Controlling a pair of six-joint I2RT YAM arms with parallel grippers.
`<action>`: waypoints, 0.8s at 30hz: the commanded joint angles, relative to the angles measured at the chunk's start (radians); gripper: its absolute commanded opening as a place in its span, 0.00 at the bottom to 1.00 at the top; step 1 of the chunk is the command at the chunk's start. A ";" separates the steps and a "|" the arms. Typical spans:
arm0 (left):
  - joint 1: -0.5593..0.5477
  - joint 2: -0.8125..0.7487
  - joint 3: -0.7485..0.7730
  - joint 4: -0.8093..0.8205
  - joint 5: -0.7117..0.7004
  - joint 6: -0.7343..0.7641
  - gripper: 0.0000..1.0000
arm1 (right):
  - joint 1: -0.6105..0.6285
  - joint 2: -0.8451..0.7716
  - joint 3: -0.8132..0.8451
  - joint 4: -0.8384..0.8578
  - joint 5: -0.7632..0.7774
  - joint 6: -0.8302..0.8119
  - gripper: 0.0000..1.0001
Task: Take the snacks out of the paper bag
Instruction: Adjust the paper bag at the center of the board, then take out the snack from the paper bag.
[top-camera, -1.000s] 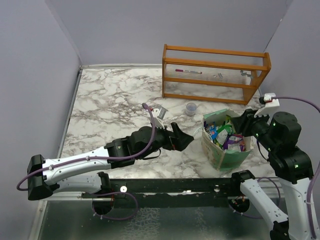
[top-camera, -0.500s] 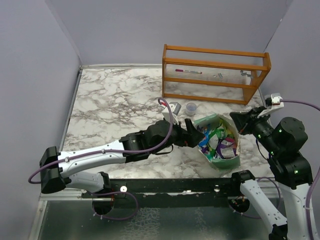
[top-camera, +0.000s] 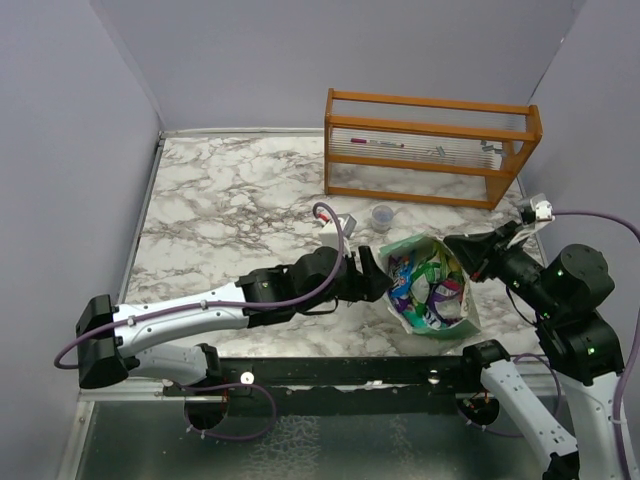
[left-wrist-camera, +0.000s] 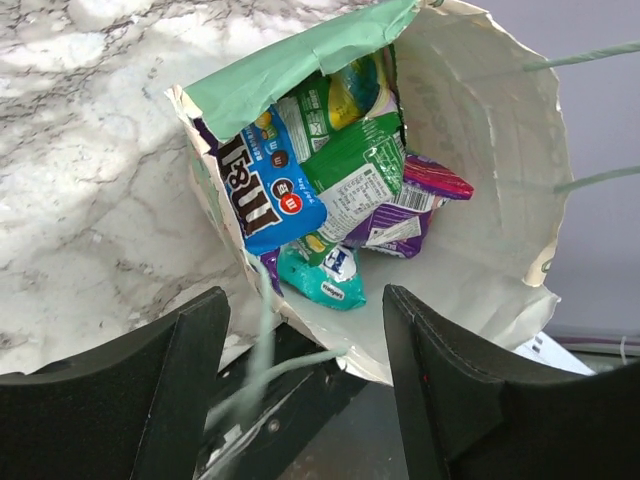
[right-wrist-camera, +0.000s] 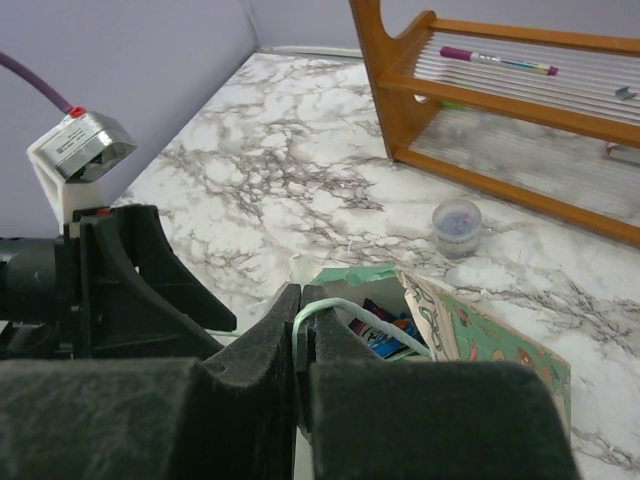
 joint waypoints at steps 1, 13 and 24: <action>-0.005 -0.050 0.075 -0.135 0.002 0.024 0.68 | 0.023 -0.023 0.004 0.100 -0.089 -0.040 0.01; -0.089 0.116 0.342 -0.146 0.014 0.270 0.81 | 0.029 0.012 0.077 0.042 -0.027 -0.049 0.01; -0.098 0.312 0.377 -0.108 -0.150 0.361 0.80 | 0.031 0.011 0.091 0.000 -0.012 -0.051 0.01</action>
